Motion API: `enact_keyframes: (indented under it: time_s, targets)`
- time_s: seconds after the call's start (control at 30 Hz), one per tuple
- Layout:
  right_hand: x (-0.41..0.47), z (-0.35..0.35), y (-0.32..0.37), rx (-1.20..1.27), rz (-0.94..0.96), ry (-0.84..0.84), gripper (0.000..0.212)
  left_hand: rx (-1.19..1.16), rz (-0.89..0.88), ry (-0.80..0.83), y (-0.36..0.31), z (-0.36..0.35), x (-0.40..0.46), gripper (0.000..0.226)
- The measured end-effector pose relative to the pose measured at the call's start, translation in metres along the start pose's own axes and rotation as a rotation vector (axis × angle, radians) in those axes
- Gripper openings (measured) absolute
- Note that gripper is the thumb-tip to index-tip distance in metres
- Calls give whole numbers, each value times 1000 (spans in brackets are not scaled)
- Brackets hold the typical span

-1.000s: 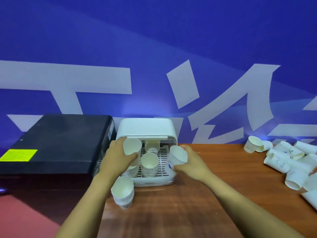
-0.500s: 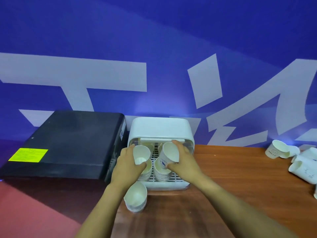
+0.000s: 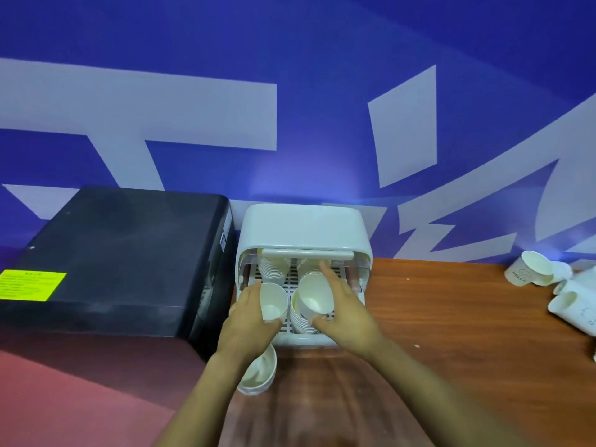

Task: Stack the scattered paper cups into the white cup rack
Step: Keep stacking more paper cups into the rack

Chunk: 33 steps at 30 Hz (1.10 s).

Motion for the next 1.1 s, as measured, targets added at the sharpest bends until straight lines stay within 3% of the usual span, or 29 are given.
enact_keyframes:
  time_s: [0.17, 0.4, 0.53, 0.7, 0.93, 1.1]
  targets:
    - [-6, -15, -19, -147, -1, 127, 102, 29, -11, -1, 0, -2, 1, 76]
    - [-7, -8, -24, -151, -44, 187, 103, 159, 42, 93, -2, 4, 1, 85]
    - [-20, 8, -19, -115, -59, 182, 89, 159, 10, 56, -13, 8, -11, 80]
    - [-49, 27, -30, -144, -146, 235, 76, 110, -167, -81, -35, 5, -26, 67]
    - [-84, 69, -54, -163, -183, 224, 55, 137, -291, 39, -84, -22, -49, 43]
    - [-108, 116, -76, -156, -118, 216, 48, 167, -298, 10, -130, -37, -66, 36]
Point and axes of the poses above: each hand's wrist, its own x-axis towards the middle knuckle, its own z-axis out of the back of the hand, y = z × x, the point moved 1 cm from there along x, towards the middle knuckle, and after that the axes turned 8 degrees about x, right-handed, at the moved point
